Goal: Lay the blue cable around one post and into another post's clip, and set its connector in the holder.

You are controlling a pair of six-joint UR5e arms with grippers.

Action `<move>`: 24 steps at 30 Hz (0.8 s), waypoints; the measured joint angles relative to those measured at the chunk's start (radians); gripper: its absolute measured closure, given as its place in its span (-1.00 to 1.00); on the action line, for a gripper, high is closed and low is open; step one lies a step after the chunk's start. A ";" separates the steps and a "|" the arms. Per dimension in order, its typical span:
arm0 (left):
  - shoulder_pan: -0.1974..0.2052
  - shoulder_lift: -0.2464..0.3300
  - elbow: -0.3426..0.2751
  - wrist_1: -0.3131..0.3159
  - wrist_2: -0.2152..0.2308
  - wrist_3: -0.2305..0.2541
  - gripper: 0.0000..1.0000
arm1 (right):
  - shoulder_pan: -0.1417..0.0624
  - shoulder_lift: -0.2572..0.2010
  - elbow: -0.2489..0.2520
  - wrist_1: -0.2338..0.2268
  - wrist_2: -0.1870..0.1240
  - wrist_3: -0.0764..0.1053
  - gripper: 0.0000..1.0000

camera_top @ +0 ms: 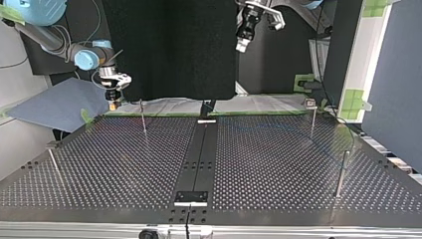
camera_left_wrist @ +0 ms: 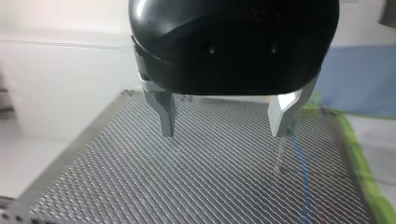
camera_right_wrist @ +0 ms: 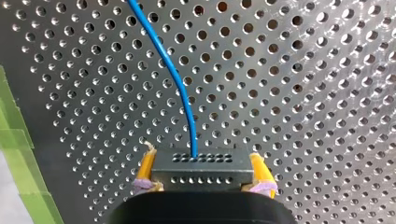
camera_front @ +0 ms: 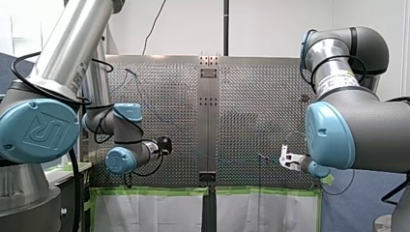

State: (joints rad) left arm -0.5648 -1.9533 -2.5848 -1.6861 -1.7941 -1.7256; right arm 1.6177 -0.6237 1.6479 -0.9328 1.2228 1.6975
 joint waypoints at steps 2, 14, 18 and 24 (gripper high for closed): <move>0.000 0.000 0.005 0.011 0.016 -0.011 -1.00 | 0.001 0.000 0.000 0.000 0.000 0.000 1.00; 0.005 0.000 0.019 -0.015 0.034 -0.007 -1.00 | -0.009 -0.001 -0.013 0.008 0.034 -0.018 1.00; 0.006 0.000 0.019 -0.028 0.024 0.008 -1.00 | -0.013 -0.012 -0.021 0.029 0.045 -0.041 1.00; 0.006 0.000 0.019 -0.038 0.021 0.013 -1.00 | -0.011 -0.055 -0.024 0.060 0.046 -0.044 1.00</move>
State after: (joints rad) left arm -0.5587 -1.9532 -2.5660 -1.7238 -1.7729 -1.7125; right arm 1.6070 -0.6790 1.6243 -0.8732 1.2687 1.6533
